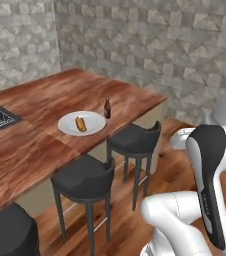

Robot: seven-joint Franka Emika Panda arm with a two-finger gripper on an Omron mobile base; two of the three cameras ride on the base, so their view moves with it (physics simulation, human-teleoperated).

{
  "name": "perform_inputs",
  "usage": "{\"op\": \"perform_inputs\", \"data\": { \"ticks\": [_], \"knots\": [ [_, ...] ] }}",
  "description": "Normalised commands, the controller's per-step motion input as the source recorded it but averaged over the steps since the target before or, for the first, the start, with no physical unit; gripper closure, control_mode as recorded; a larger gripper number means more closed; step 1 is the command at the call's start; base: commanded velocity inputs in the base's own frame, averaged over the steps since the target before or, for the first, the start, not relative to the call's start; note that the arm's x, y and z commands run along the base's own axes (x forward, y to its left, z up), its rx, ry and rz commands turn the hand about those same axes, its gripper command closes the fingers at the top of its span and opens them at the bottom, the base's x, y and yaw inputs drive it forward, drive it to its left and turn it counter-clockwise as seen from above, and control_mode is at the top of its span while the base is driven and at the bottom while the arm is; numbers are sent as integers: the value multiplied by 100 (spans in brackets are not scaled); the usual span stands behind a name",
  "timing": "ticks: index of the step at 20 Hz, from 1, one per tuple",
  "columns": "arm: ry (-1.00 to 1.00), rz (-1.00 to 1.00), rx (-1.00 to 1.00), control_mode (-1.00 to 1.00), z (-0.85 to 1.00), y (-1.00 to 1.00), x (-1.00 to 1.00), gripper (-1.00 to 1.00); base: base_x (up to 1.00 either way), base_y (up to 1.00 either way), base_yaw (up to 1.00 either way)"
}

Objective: Move the hot dog bun to the plate on the dining table and place the condiment next to that plate. Then navigate to the fridge and take the sausage and place it on the plate as well.

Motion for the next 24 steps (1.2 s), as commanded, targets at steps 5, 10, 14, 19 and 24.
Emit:
{"op": "perform_inputs", "data": {
  "ticks": [5,10,14,19,24],
  "knots": [
    [0,0,0,100,0,0,0,100,40,-59,56],
    [0,0,0,100,0,0,0,100,35,-62,56],
    [0,0,0,100,0,0,0,100,34,-56,57],
    [0,0,0,100,0,0,0,100,44,-52,53],
    [0,0,0,100,0,0,0,100,56,-42,36]
  ]
}}
